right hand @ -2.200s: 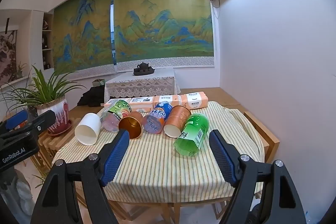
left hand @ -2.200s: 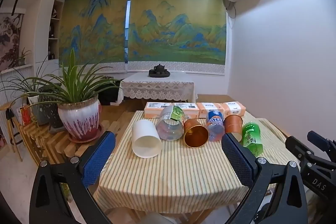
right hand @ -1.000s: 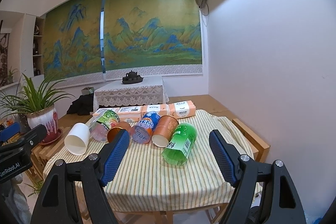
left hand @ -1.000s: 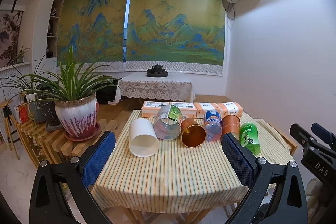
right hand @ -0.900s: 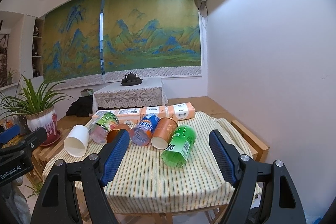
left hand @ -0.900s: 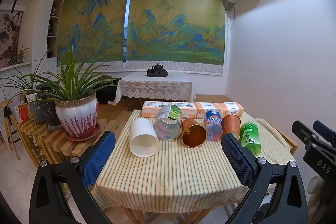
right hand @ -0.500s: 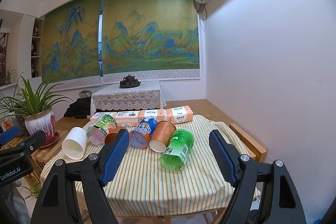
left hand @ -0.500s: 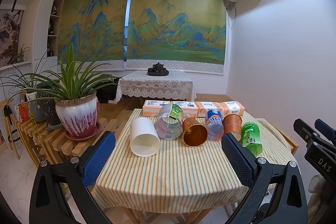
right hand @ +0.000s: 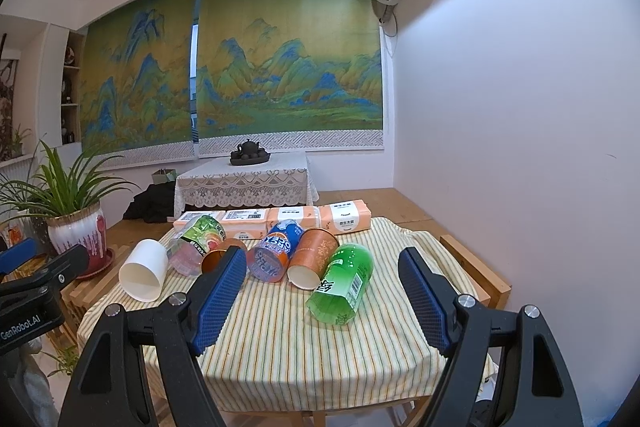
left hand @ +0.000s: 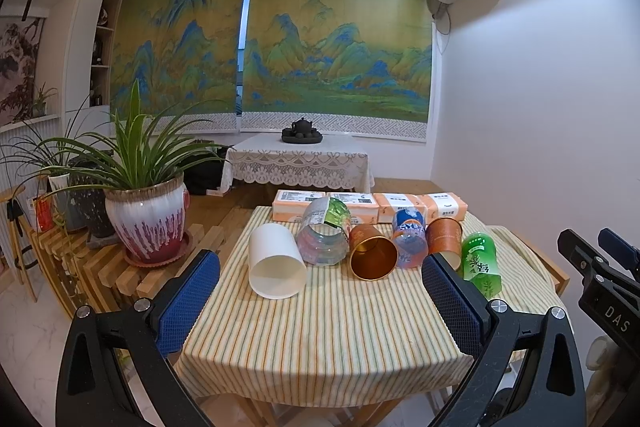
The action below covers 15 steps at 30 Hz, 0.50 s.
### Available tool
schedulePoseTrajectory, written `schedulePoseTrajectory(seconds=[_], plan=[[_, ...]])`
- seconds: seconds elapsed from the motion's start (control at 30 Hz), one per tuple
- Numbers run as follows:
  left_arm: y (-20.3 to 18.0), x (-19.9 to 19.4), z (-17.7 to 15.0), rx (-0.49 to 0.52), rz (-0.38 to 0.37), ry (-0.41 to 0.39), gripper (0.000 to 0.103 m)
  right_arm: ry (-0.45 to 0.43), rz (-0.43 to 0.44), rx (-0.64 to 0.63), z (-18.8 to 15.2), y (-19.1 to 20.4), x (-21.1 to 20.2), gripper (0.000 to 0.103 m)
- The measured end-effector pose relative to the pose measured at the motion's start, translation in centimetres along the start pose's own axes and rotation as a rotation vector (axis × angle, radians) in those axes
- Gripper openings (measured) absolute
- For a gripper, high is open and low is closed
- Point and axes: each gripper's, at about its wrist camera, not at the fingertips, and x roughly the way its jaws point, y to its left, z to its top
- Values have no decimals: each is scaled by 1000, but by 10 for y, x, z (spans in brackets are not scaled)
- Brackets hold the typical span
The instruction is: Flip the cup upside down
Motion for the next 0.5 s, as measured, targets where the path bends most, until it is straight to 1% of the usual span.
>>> schedulePoseTrajectory(seconds=[0.5], plan=[[-1, 12, -3, 0, -9, 24, 102, 27, -6, -12, -4, 0, 12, 75]])
